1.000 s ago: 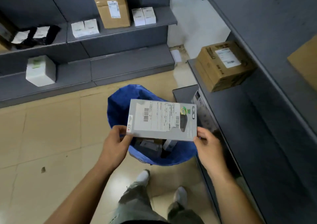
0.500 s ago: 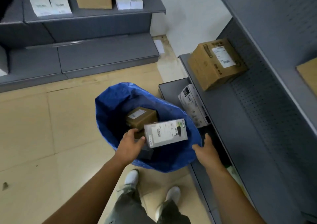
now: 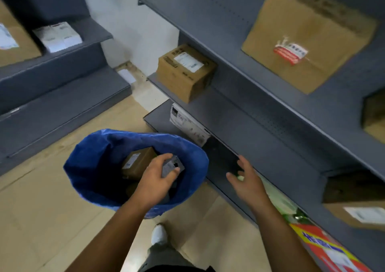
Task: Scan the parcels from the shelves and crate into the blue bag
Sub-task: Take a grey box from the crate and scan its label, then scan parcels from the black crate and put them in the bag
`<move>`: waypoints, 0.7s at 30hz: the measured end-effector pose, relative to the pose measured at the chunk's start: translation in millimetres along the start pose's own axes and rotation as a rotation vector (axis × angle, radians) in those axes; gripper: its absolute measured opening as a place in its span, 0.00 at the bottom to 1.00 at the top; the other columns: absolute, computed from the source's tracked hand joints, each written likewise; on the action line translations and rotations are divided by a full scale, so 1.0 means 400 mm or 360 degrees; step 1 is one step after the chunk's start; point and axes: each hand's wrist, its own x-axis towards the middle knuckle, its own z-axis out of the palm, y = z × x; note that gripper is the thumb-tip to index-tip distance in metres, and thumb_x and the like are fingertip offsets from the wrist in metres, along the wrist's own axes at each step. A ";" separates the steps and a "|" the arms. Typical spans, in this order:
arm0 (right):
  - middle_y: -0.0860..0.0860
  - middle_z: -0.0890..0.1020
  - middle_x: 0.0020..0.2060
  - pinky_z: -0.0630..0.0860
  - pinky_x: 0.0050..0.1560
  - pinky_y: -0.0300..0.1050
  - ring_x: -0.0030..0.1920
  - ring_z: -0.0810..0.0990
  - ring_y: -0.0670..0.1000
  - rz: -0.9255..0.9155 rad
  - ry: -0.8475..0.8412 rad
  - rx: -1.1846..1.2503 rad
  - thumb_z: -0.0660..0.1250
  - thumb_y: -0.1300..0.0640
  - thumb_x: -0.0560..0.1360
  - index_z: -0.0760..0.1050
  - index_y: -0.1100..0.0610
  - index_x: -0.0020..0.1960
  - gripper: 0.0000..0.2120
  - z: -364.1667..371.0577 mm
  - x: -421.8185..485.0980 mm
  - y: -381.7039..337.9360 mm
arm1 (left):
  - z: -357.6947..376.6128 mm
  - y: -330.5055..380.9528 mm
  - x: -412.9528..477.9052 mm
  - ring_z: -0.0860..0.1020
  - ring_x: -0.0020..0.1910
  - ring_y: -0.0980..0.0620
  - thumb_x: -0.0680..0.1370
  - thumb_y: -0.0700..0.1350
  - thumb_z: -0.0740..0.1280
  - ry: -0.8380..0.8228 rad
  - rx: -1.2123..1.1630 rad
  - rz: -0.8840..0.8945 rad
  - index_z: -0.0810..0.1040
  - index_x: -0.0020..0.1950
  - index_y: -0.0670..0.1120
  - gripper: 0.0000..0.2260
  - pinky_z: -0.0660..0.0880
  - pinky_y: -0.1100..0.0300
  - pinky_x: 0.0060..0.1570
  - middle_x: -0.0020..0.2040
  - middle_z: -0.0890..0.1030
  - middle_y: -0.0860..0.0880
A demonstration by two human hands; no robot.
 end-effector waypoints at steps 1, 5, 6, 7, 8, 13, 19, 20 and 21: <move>0.47 0.68 0.74 0.68 0.66 0.45 0.70 0.71 0.50 -0.0006 0.0060 0.0030 0.69 0.53 0.77 0.55 0.48 0.79 0.35 -0.037 -0.028 0.022 | 0.032 0.040 -0.009 0.73 0.70 0.49 0.80 0.50 0.69 -0.0060 0.0006 0.0073 0.70 0.74 0.52 0.22 0.70 0.48 0.70 0.71 0.74 0.50; 0.44 0.74 0.69 0.71 0.66 0.45 0.66 0.75 0.48 -0.0011 0.0316 0.0092 0.70 0.52 0.76 0.59 0.46 0.78 0.34 -0.179 -0.165 0.150 | 0.192 0.203 -0.070 0.71 0.72 0.46 0.81 0.49 0.69 -0.0337 0.0034 0.0327 0.64 0.77 0.56 0.26 0.70 0.43 0.71 0.74 0.72 0.47; 0.44 0.75 0.69 0.71 0.65 0.44 0.65 0.75 0.47 -0.0008 0.0378 0.0114 0.71 0.52 0.76 0.60 0.46 0.78 0.34 -0.214 -0.206 0.188 | 0.242 0.242 -0.091 0.71 0.73 0.47 0.80 0.51 0.70 -0.0421 0.0037 0.0404 0.63 0.77 0.58 0.27 0.69 0.45 0.72 0.75 0.71 0.49; 0.44 0.75 0.68 0.71 0.65 0.43 0.65 0.76 0.46 0.0003 0.0434 0.0142 0.71 0.51 0.75 0.61 0.46 0.77 0.34 -0.249 -0.248 0.227 | 0.292 0.282 -0.118 0.70 0.74 0.50 0.79 0.54 0.70 -0.0514 0.0038 0.0484 0.62 0.77 0.59 0.29 0.68 0.48 0.73 0.76 0.70 0.52; 0.43 0.75 0.68 0.71 0.65 0.43 0.64 0.76 0.45 0.0016 0.0498 0.0180 0.71 0.51 0.75 0.61 0.45 0.77 0.33 -0.282 -0.288 0.270 | 0.345 0.317 -0.145 0.68 0.75 0.54 0.77 0.58 0.70 -0.0604 0.0035 0.0553 0.61 0.78 0.59 0.32 0.67 0.51 0.74 0.77 0.69 0.54; 0.38 0.79 0.61 0.76 0.61 0.49 0.57 0.79 0.40 0.0038 0.0856 0.0459 0.70 0.43 0.72 0.65 0.39 0.72 0.31 -0.440 -0.505 0.467 | 0.612 0.458 -0.328 0.70 0.69 0.67 0.69 0.66 0.65 -0.0965 0.0003 0.0788 0.53 0.79 0.66 0.40 0.69 0.59 0.69 0.73 0.71 0.58; 0.41 0.82 0.55 0.79 0.48 0.42 0.48 0.83 0.42 0.0012 0.1340 0.0644 0.73 0.55 0.75 0.71 0.46 0.70 0.25 -0.616 -0.786 0.701 | 0.910 0.556 -0.592 0.76 0.65 0.63 0.77 0.51 0.69 -0.1265 0.0010 0.0974 0.64 0.78 0.61 0.30 0.74 0.59 0.65 0.68 0.77 0.61; 0.41 0.82 0.54 0.80 0.49 0.45 0.48 0.83 0.43 0.0030 0.1401 0.0666 0.73 0.55 0.75 0.71 0.46 0.69 0.25 -0.638 -0.833 0.744 | 0.958 0.570 -0.632 0.78 0.62 0.63 0.78 0.50 0.69 -0.1318 0.0033 0.1010 0.67 0.77 0.61 0.28 0.75 0.64 0.61 0.66 0.79 0.60; 0.41 0.82 0.54 0.80 0.49 0.46 0.49 0.83 0.43 0.0049 0.1447 0.0693 0.72 0.55 0.75 0.71 0.46 0.70 0.25 -0.657 -0.880 0.787 | 1.006 0.582 -0.674 0.80 0.59 0.63 0.79 0.49 0.70 -0.1368 0.0060 0.1037 0.70 0.75 0.60 0.25 0.75 0.69 0.57 0.64 0.81 0.59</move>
